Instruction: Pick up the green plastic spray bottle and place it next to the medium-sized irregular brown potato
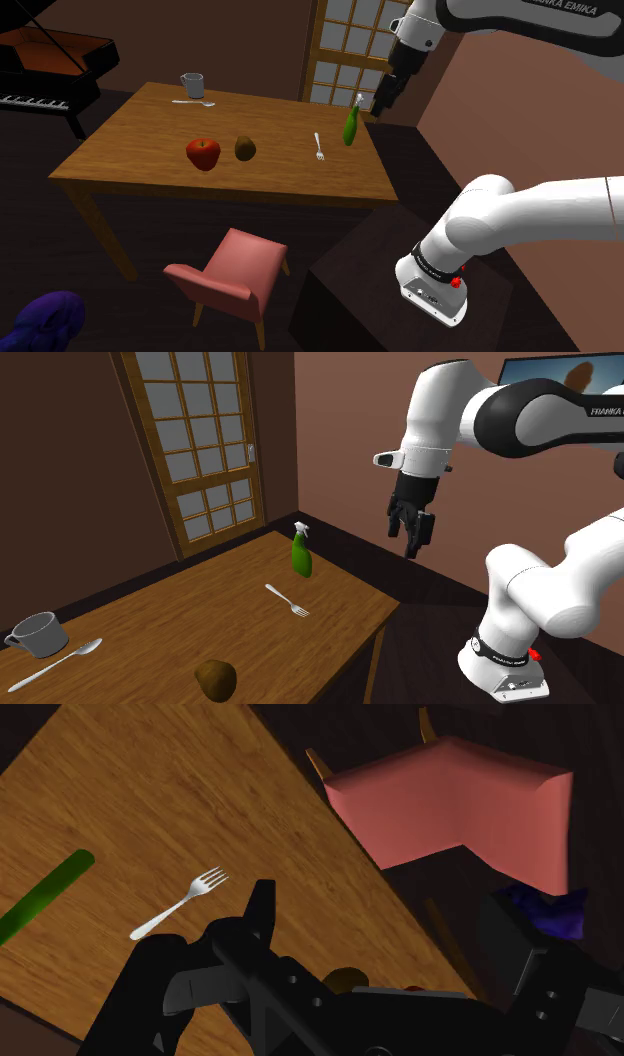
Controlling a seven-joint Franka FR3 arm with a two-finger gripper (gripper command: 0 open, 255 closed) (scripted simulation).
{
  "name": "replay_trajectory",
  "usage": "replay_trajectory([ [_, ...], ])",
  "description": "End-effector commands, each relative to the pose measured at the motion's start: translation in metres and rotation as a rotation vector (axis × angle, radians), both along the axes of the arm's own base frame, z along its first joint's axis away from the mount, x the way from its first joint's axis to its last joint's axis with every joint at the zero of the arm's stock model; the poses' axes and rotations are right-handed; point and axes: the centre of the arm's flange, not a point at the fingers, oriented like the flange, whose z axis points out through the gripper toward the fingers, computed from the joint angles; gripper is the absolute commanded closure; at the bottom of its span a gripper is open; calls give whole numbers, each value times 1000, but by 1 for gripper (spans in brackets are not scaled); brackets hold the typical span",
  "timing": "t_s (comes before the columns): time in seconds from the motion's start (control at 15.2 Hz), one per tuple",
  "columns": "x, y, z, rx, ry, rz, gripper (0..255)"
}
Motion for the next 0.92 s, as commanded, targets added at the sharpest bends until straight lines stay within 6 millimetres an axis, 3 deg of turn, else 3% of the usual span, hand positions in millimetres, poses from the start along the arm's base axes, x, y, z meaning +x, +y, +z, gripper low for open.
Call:
replay_trajectory([
  [0.0,0,0,0,0,0,0,0],
  [0.86,79,-72,-106,-65,-156,-316,0],
])
